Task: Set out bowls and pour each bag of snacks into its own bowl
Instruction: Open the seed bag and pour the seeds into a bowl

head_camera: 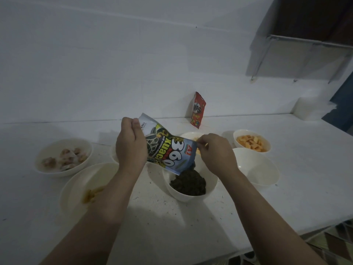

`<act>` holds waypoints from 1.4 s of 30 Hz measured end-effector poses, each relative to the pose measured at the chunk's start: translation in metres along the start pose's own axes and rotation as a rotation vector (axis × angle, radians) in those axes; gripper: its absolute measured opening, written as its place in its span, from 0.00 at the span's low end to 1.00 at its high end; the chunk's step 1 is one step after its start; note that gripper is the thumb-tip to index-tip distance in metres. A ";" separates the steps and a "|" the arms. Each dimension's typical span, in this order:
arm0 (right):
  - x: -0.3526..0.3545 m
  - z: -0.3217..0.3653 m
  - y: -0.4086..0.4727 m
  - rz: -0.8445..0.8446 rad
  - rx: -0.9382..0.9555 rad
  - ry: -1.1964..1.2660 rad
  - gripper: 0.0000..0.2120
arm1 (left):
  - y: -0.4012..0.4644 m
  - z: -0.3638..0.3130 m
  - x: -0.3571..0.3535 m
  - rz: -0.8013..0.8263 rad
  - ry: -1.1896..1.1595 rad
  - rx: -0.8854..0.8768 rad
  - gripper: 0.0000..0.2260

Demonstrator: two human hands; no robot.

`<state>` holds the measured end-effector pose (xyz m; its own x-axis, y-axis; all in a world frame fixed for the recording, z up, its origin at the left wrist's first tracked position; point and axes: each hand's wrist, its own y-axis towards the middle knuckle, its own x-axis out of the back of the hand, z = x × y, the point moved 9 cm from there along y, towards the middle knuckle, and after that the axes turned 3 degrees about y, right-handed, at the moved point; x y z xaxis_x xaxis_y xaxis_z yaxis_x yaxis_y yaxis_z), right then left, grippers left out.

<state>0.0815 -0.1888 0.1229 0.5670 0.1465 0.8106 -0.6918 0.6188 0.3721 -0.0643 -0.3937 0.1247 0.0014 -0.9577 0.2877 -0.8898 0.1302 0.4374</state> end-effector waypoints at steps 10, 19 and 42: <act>-0.002 -0.006 -0.002 0.019 -0.032 0.078 0.07 | 0.001 -0.007 0.000 0.018 0.005 -0.028 0.13; -0.008 0.001 -0.007 0.037 0.005 0.088 0.07 | 0.006 -0.006 0.007 0.005 0.032 -0.041 0.13; 0.003 -0.008 -0.019 -0.002 -0.027 0.194 0.05 | 0.004 -0.005 -0.004 0.082 -0.017 -0.079 0.11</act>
<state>0.0998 -0.1940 0.1153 0.6455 0.2898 0.7067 -0.6799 0.6396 0.3587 -0.0652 -0.3880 0.1296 -0.0786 -0.9472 0.3107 -0.8479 0.2274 0.4789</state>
